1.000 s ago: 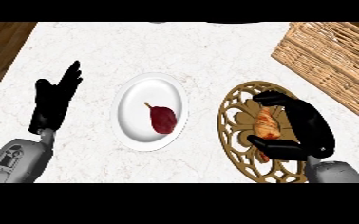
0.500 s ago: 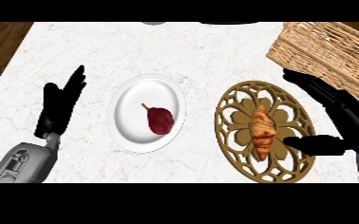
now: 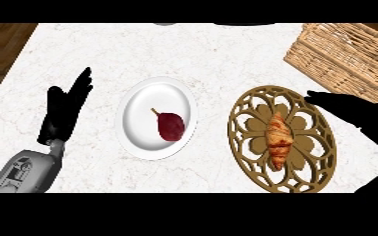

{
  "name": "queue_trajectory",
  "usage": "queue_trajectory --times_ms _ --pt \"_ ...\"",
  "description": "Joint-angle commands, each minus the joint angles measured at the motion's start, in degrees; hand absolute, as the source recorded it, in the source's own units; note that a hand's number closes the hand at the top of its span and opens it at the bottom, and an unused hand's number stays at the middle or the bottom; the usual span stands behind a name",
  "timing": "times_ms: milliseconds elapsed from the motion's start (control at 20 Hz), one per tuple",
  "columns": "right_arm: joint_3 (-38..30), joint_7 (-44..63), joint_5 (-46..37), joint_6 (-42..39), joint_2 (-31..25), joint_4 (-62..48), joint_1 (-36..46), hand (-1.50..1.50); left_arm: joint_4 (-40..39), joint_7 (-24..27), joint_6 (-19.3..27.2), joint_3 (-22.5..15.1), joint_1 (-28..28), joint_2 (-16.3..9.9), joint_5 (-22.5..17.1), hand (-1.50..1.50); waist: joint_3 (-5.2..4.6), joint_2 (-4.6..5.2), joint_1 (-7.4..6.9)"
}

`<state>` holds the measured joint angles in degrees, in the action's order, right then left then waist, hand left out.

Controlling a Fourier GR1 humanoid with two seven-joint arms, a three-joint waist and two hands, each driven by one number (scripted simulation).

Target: Pick the croissant from the placemat and place it in the basket

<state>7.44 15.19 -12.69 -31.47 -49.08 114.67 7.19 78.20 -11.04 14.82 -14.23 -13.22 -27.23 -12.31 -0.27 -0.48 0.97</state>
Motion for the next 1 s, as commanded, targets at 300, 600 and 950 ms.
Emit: queue_trajectory --times_ms 300,600,950 --pt "-3.9 18.2 8.3 -9.7 5.9 8.1 1.2 -1.50 -4.2 0.2 -3.7 4.1 -2.8 3.0 3.3 0.00 0.25 0.47 -0.76" --pt "-7.6 13.7 0.7 -8.4 8.4 7.9 0.0 -1.50 -6.4 2.0 -4.8 5.0 -4.0 5.7 5.2 0.00 0.26 0.54 -0.66" --pt "-4.9 2.4 -13.3 -4.2 13.7 4.7 -7.0 -1.50 -1.3 -1.1 -6.3 6.9 -0.7 6.2 7.3 0.00 0.29 0.47 -0.71"
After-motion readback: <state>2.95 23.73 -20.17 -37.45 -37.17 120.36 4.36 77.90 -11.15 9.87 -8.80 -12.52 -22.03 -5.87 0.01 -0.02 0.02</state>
